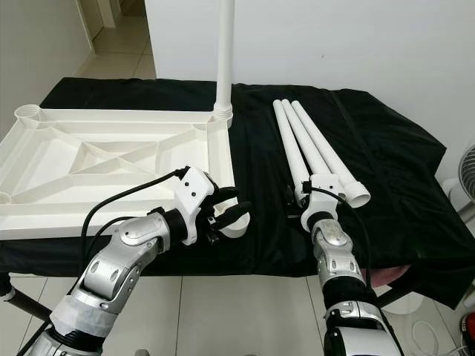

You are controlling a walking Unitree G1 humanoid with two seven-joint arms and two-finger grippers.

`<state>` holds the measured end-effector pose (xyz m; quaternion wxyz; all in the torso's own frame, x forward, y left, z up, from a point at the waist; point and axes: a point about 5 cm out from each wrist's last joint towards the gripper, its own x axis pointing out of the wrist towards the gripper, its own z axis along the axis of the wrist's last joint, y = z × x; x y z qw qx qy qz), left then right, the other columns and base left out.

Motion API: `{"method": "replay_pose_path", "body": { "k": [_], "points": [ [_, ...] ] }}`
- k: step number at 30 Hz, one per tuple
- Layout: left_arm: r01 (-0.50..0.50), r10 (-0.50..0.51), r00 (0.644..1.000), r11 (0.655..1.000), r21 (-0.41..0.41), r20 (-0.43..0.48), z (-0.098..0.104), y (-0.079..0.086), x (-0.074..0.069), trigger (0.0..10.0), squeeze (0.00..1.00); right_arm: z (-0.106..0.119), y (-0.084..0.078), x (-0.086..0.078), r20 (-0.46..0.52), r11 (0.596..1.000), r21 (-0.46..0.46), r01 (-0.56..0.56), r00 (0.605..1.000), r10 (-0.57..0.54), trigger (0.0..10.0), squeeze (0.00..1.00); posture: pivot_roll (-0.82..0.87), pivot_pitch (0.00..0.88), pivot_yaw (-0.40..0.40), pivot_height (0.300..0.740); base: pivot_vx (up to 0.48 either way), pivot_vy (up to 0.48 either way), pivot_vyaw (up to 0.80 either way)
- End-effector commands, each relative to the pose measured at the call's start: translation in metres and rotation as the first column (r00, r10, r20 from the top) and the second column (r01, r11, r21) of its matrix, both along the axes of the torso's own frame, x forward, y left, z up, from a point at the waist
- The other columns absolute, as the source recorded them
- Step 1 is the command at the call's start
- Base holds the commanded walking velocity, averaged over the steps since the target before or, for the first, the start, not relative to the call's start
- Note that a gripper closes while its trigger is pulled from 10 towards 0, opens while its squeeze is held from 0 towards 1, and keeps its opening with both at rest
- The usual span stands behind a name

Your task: Building children table

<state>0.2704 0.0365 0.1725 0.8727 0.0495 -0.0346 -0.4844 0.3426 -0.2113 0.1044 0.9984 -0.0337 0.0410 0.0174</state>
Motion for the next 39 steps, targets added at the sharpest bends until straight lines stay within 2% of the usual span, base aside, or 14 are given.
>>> {"method": "replay_pose_path", "body": {
  "k": [1,12,14,22,34,35,39],
  "points": [
    [-0.068,0.068,0.998,0.998,0.008,0.005,0.001,0.0,0.002,10.0,0.0,-0.002,0.0,0.002,-0.011,1.0,-0.002,-0.007,1.0,0.007,10.0,0.0,-0.05,0.0,-0.041,0.74,0.0,0.0,0.0],
    [-0.068,0.068,0.998,0.998,0.006,0.005,0.002,0.0,0.002,10.0,0.0,-0.002,0.006,0.009,-0.019,1.0,0.002,-0.018,1.0,0.018,10.0,0.0,-0.05,0.0,-0.035,0.74,0.0,0.0,0.0],
    [-0.066,0.066,0.998,0.998,0.009,0.007,0.002,-0.001,0.002,10.0,0.0,-0.003,0.011,0.013,-0.04,0.999,0.024,-0.028,0.999,0.029,10.0,0.0,-0.05,0.0,-0.036,0.74,0.0,0.0,0.0],
    [-0.073,0.073,0.997,0.997,0.006,0.014,0.004,0.0,0.002,10.0,0.0,-0.009,0.021,0.014,-0.074,0.997,0.055,-0.057,0.995,0.06,10.0,0.0,-0.05,0.0,-0.039,0.74,0.0,0.0,0.0],
    [-0.083,0.083,0.996,0.997,0.002,0.026,0.006,0.0,0.003,10.0,0.0,-0.011,0.024,0.015,-0.074,0.996,0.049,-0.071,0.994,0.075,10.0,0.0,-0.04,0.0,-0.039,0.74,0.0,0.0,0.0],
    [-0.084,0.084,0.996,0.996,0.0,0.029,0.007,0.0,0.003,10.0,0.0,-0.01,0.024,0.015,-0.069,0.996,0.053,-0.069,0.995,0.072,0.0,0.0,-0.04,0.0,-0.04,0.74,0.0,0.0,0.0],
    [-0.084,0.084,0.996,0.996,-0.002,0.032,0.007,0.0,0.003,10.0,0.0,-0.011,0.022,0.015,-0.074,0.996,0.079,-0.043,0.996,0.049,0.0,0.0,-0.04,0.0,-0.04,0.74,0.0,0.0,0.0]
  ]
}}
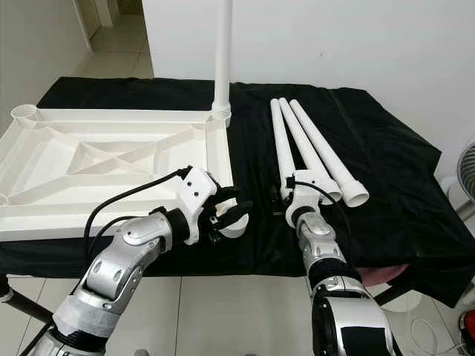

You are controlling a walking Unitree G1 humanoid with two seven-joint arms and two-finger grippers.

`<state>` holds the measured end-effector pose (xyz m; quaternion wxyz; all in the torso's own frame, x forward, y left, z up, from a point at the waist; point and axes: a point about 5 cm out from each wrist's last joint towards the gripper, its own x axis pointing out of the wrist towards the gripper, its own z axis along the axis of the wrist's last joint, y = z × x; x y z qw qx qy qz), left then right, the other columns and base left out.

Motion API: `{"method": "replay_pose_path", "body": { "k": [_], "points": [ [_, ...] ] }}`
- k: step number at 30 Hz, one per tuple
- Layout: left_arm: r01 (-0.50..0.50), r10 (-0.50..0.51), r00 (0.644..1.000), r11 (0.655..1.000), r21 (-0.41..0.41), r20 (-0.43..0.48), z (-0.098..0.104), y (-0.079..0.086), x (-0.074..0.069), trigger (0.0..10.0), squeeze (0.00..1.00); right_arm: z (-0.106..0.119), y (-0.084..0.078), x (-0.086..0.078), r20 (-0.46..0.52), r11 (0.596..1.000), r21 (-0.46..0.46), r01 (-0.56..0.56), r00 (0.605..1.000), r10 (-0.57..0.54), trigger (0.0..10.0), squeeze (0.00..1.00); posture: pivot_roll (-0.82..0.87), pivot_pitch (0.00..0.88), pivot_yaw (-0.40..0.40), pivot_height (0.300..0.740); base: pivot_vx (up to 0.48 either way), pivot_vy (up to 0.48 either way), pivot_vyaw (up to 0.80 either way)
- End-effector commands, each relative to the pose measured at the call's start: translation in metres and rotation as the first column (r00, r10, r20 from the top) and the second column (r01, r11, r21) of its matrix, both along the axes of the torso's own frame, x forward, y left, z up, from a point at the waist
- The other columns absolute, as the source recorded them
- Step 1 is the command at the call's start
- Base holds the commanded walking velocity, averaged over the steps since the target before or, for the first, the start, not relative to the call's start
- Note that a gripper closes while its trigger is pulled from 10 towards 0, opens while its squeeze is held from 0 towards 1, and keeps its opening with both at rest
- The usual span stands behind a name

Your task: Building children table

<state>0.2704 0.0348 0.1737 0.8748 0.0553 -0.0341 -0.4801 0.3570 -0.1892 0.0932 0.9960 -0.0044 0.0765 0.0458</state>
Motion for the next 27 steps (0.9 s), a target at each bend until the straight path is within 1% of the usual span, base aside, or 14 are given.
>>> {"method": "replay_pose_path", "body": {
  "k": [1,5,7,8,10,12,13,14,16,18,20,21,23,27],
  "points": [
    [-0.074,0.075,0.997,0.997,-0.012,0.028,0.006,0.002,0.003,10.0,0.0,-0.001,0.0,0.0,-0.005,0.999,0.031,0.011,1.0,-0.011,0.0,0.0,-0.04,0.0,-0.041,0.74,0.0,0.0,0.0],
    [-0.076,0.076,0.997,0.997,-0.008,0.032,0.006,0.002,0.003,10.0,0.0,-0.005,0.001,-0.001,-0.035,0.996,0.085,0.013,0.999,-0.01,0.0,0.0,-0.04,0.0,-0.043,0.74,0.0,0.0,0.0],
    [-0.082,0.082,0.996,0.997,-0.002,0.042,0.007,0.005,0.004,10.0,0.0,-0.01,0.002,-0.003,-0.064,0.99,0.141,0.018,0.998,-0.009,0.0,0.0,-0.04,0.0,-0.045,0.74,0.0,0.0,0.0],
    [-0.082,0.082,0.996,0.997,-0.002,0.042,0.007,0.005,0.004,10.0,0.0,-0.01,0.002,-0.003,-0.064,0.99,0.141,0.018,0.998,-0.009,0.0,0.0,-0.04,0.0,-0.045,0.74,0.0,0.0,0.0],
    [-0.092,0.092,0.995,0.996,-0.001,0.049,0.008,0.008,0.007,10.0,0.0,-0.013,0.007,-0.005,-0.068,0.983,0.184,-0.001,0.998,0.014,0.0,0.0,-0.04,0.0,-0.044,0.74,0.0,0.0,0.0],
    [-0.095,0.095,0.994,0.995,-0.002,0.05,0.008,0.008,0.008,10.0,0.0,-0.013,0.008,-0.006,-0.063,0.982,0.19,-0.012,0.998,0.025,0.0,0.0,-0.04,0.0,-0.044,0.74,0.0,0.0,0.0],
    [-0.1,0.1,0.994,0.995,-0.009,0.051,0.01,0.009,0.009,10.0,0.0,-0.009,0.006,-0.006,-0.012,0.995,0.102,0.006,1.0,-0.005,10.0,0.0,-0.04,0.0,-0.047,0.74,0.0,0.0,0.0],
    [-0.103,0.103,0.993,0.995,-0.014,0.051,0.01,0.01,0.01,10.0,0.0,-0.006,0.005,-0.006,0.03,0.999,0.038,0.022,0.999,-0.023,10.0,0.0,-0.04,0.0,-0.047,0.74,0.0,0.0,0.0],
    [-0.109,0.11,0.993,0.994,-0.033,0.043,0.012,0.012,0.012,10.0,0.0,0.001,0.004,-0.007,0.118,0.999,-0.007,0.05,0.992,-0.049,10.0,0.0,-0.04,0.0,-0.047,0.74,0.0,0.0,0.0],
    [-0.11,0.112,0.993,0.993,-0.045,0.036,0.013,0.013,0.013,10.0,0.0,0.006,0.003,-0.008,0.175,0.997,-0.033,0.067,0.983,-0.06,10.0,0.0,-0.04,0.0,-0.047,0.74,0.0,0.0,0.0],
    [-0.11,0.112,0.993,0.993,-0.045,0.036,0.013,0.013,0.013,10.0,0.0,0.006,0.003,-0.008,0.175,0.997,-0.033,0.067,0.983,-0.06,10.0,0.0,-0.04,0.0,-0.047,0.74,0.0,0.0,0.0],
    [-0.111,0.112,0.993,0.993,-0.045,0.037,0.013,0.014,0.013,10.0,0.0,0.009,0.004,-0.009,0.206,0.997,-0.037,0.061,0.977,-0.052,10.0,0.0,-0.04,0.0,-0.047,0.74,0.0,0.0,0.0],
    [-0.109,0.11,0.993,0.993,-0.043,0.042,0.014,0.015,0.014,10.0,0.0,0.015,0.004,-0.01,0.254,0.998,0.033,0.054,0.965,-0.061,10.0,0.0,-0.05,0.0,-0.046,0.74,0.0,0.0,0.0],
    [-0.106,0.108,0.993,0.993,-0.046,0.046,0.015,0.015,0.016,10.0,0.0,0.021,0.004,-0.011,0.304,0.997,0.067,0.046,0.951,-0.064,10.0,0.0,-0.05,0.0,-0.046,0.74,0.0,0.0,0.0]
  ]
}}
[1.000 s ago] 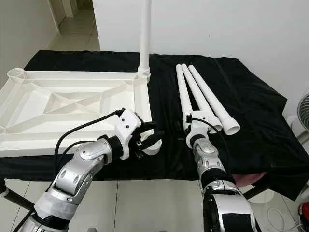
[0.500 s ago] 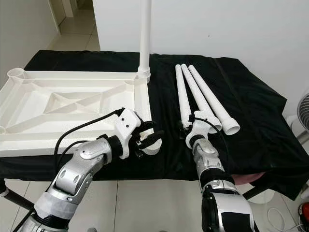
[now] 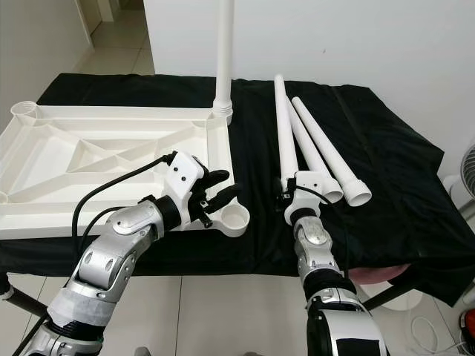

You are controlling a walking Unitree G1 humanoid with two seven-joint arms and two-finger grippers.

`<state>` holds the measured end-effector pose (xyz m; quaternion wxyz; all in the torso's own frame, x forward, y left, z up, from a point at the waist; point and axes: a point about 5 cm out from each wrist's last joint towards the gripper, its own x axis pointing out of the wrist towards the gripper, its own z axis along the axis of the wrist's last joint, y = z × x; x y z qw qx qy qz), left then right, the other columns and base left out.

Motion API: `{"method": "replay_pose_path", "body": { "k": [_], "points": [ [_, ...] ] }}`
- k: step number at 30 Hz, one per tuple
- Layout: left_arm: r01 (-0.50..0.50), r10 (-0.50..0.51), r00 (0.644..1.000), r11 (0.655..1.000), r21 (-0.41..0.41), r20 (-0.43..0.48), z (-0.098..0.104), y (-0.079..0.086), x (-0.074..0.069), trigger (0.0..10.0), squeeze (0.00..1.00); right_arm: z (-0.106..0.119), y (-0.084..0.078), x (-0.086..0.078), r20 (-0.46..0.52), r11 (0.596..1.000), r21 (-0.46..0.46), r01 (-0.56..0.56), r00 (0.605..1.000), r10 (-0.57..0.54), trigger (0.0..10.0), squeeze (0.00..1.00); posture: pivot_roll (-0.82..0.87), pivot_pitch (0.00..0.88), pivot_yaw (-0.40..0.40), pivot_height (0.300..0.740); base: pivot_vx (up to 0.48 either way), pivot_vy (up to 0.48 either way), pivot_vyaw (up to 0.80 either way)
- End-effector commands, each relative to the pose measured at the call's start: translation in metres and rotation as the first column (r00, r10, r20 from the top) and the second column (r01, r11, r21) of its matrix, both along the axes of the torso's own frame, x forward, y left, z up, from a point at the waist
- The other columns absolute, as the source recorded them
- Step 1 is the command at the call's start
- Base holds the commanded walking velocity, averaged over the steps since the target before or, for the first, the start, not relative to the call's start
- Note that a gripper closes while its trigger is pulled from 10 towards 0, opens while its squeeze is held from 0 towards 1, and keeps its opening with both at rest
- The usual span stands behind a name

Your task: Building children table

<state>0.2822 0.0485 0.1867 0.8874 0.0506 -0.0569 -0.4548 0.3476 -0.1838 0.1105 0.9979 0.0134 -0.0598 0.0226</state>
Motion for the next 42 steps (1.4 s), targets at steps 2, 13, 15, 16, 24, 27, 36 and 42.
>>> {"method": "replay_pose_path", "body": {
  "k": [2,13,15,16,24,27,36,42],
  "points": [
    [-0.054,0.054,0.998,0.998,-0.013,0.011,0.002,0.002,0.004,10.0,0.0,0.007,-0.001,-0.002,0.065,1.0,0.027,-0.001,0.998,0.0,10.0,0.0,-0.05,0.0,-0.046,0.74,0.0,0.0,0.0],
    [-0.06,0.06,0.998,0.998,-0.018,0.021,0.008,0.011,0.015,10.0,0.0,0.027,0.008,-0.002,0.201,0.998,0.026,-0.063,0.978,0.056,6.9,0.0,-0.05,0.0,-0.051,0.74,0.0,0.0,0.0],
    [-0.061,0.061,0.998,0.998,-0.016,0.02,0.009,0.016,0.018,10.0,0.0,0.034,0.008,-0.002,0.241,0.998,0.005,-0.057,0.969,0.054,10.0,0.0,-0.05,0.0,-0.051,0.74,0.0,0.0,0.0],
    [-0.061,0.061,0.998,0.998,-0.016,0.02,0.009,0.016,0.018,10.0,0.0,0.034,0.008,-0.002,0.241,0.998,0.005,-0.057,0.969,0.054,10.0,0.0,-0.05,0.0,-0.051,0.74,0.0,0.0,0.0],
    [0.025,-0.033,0.997,0.991,-0.128,-0.064,0.019,0.028,0.025,10.0,1.0,0.056,0.015,-0.009,0.382,0.997,-0.067,-0.047,0.921,0.069,10.0,0.0,-0.06,0.0,-0.042,0.74,0.0,0.0,0.0],
    [0.046,-0.059,0.995,0.987,-0.156,-0.077,0.024,0.03,0.027,10.0,1.0,0.061,0.016,-0.012,0.417,0.997,-0.072,-0.038,0.907,0.065,10.0,0.0,-0.06,0.0,-0.042,0.74,0.0,0.0,0.0],
    [0.088,-0.105,0.99,0.982,-0.169,-0.094,0.03,0.032,0.03,10.0,1.0,0.073,0.019,-0.014,0.473,0.994,-0.107,-0.033,0.878,0.08,10.0,0.0,-0.06,0.0,-0.031,0.74,0.0,0.0,0.0],
    [0.123,-0.145,0.981,0.979,-0.162,-0.129,0.033,0.033,0.029,10.0,0.0,0.084,0.025,-0.016,0.521,0.988,-0.15,-0.041,0.846,0.114,10.0,0.0,-0.07,0.0,-0.028,0.74,0.0,0.0,0.0]
  ]
}}
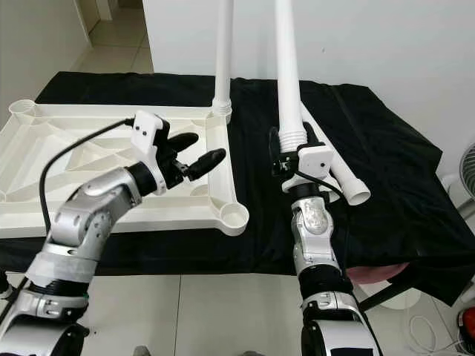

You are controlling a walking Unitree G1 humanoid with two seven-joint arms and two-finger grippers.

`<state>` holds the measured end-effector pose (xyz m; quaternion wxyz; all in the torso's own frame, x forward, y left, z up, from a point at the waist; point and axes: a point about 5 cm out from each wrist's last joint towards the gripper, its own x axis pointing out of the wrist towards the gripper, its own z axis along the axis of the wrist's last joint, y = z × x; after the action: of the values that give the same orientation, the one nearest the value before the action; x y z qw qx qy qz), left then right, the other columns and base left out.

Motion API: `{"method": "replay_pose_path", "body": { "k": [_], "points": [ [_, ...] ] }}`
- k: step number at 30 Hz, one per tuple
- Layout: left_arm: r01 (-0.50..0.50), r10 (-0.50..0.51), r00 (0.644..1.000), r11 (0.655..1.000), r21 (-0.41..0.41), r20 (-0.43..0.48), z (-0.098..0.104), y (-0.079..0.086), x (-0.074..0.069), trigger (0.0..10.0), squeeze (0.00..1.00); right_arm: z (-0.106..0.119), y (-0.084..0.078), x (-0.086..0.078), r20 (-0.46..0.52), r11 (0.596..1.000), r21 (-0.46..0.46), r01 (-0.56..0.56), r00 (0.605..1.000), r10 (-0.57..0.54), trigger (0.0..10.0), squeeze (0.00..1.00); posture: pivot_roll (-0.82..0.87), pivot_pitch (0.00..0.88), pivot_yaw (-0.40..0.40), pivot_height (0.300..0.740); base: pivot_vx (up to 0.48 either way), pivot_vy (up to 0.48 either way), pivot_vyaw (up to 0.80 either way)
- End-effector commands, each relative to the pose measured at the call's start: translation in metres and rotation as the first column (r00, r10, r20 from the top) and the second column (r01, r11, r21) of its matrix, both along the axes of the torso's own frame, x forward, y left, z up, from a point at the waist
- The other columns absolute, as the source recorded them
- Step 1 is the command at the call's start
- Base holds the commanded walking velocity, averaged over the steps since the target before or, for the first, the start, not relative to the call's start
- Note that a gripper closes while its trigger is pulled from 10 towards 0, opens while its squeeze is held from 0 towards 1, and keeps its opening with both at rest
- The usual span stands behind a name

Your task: Building children table

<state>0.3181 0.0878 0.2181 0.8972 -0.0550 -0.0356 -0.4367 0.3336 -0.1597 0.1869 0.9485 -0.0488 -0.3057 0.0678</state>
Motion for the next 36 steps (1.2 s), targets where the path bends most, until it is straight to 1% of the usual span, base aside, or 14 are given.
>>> {"method": "replay_pose_path", "body": {
  "k": [1,3,5,7,11,15,17,22,24,26,28,31,34,36],
  "points": [
    [0.183,-0.183,0.983,0.983,-0.007,-0.015,0.002,-0.007,-0.008,10.0,0.0,0.013,0.004,-0.004,0.077,0.999,-0.035,-0.013,0.997,0.016,10.0,0.0,-0.07,0.0,-0.025,0.74,0.0,0.0,0.0],
    [0.183,-0.183,0.983,0.983,-0.007,-0.015,0.002,-0.007,-0.008,10.0,0.0,0.013,0.004,-0.004,0.077,0.999,-0.035,-0.013,0.997,0.016,10.0,0.0,-0.07,0.0,-0.025,0.74,0.0,0.0,0.0],
    [0.214,-0.218,0.974,0.974,-0.071,-0.067,0.008,-0.006,-0.009,10.0,0.0,0.023,0.012,-0.007,0.139,0.995,-0.089,-0.035,0.989,0.048,10.0,0.0,-0.07,0.0,-0.025,0.74,0.0,0.0,0.0],
    [0.226,-0.238,0.967,0.967,-0.122,-0.095,0.015,-0.003,-0.008,10.0,0.0,0.029,0.017,-0.01,0.174,0.99,-0.128,-0.053,0.982,0.075,10.0,0.0,-0.06,0.0,-0.031,0.74,0.0,0.0,0.0],
    [0.226,-0.243,0.964,0.963,-0.149,-0.107,0.021,0.002,-0.004,10.0,0.0,0.033,0.021,-0.012,0.187,0.986,-0.148,-0.07,0.977,0.098,10.0,0.0,-0.06,0.0,-0.032,0.74,0.0,0.0,0.0],
    [0.225,-0.241,0.965,0.964,-0.145,-0.102,0.025,0.005,-0.002,10.0,0.0,0.033,0.024,-0.013,0.189,0.982,-0.165,-0.089,0.975,0.12,10.0,0.0,-0.06,0.0,-0.033,0.74,0.0,0.0,0.0],
    [0.228,-0.243,0.965,0.963,-0.144,-0.099,0.029,0.008,0.0,10.0,0.0,0.03,0.027,-0.015,0.179,0.975,-0.193,-0.11,0.973,0.145,10.0,0.0,-0.06,0.0,-0.034,0.74,0.0,0.0,0.0],
    [0.256,-0.286,0.951,0.942,-0.217,-0.117,0.045,0.015,0.004,10.0,0.0,0.007,0.028,-0.023,0.09,0.956,-0.248,-0.155,0.979,0.182,10.0,0.0,-0.07,0.0,-0.029,0.74,0.0,0.0,0.0],
    [0.263,-0.293,0.949,0.939,-0.223,-0.118,0.046,0.015,0.004,10.0,0.0,0.004,0.028,-0.024,0.076,0.953,-0.254,-0.166,0.979,0.19,10.0,0.0,-0.07,0.0,-0.029,0.74,0.0,0.0,0.0],
    [0.273,-0.313,0.941,0.927,-0.258,-0.131,0.051,0.015,0.005,10.0,0.0,-0.005,0.031,-0.029,0.038,0.939,-0.279,-0.2,0.975,0.219,10.0,0.0,-0.07,0.0,-0.032,0.74,0.0,0.0,0.0],
    [0.274,-0.317,0.939,0.924,-0.267,-0.133,0.052,0.015,0.006,10.0,0.0,-0.008,0.032,-0.03,0.027,0.935,-0.286,-0.21,0.974,0.227,10.0,0.0,-0.07,0.0,-0.032,0.74,0.0,0.0,0.0],
    [0.269,-0.313,0.938,0.928,-0.258,-0.146,0.051,0.013,0.009,10.0,0.0,-0.013,0.036,-0.034,0.009,0.925,-0.301,-0.233,0.969,0.247,10.0,0.0,-0.07,0.0,-0.028,0.74,0.0,0.0,0.0],
    [0.267,-0.305,0.937,0.94,-0.215,-0.168,0.044,0.009,0.011,10.0,0.0,-0.015,0.042,-0.036,0.001,0.917,-0.31,-0.251,0.964,0.265,10.0,0.0,-0.07,0.0,-0.028,0.74,0.0,0.0,0.0],
    [0.267,-0.304,0.936,0.942,-0.206,-0.18,0.041,0.007,0.011,10.0,0.0,-0.015,0.043,-0.036,0.002,0.917,-0.31,-0.253,0.964,0.267,10.0,0.0,-0.08,0.0,-0.023,0.74,0.0,0.0,0.0]
  ]
}}
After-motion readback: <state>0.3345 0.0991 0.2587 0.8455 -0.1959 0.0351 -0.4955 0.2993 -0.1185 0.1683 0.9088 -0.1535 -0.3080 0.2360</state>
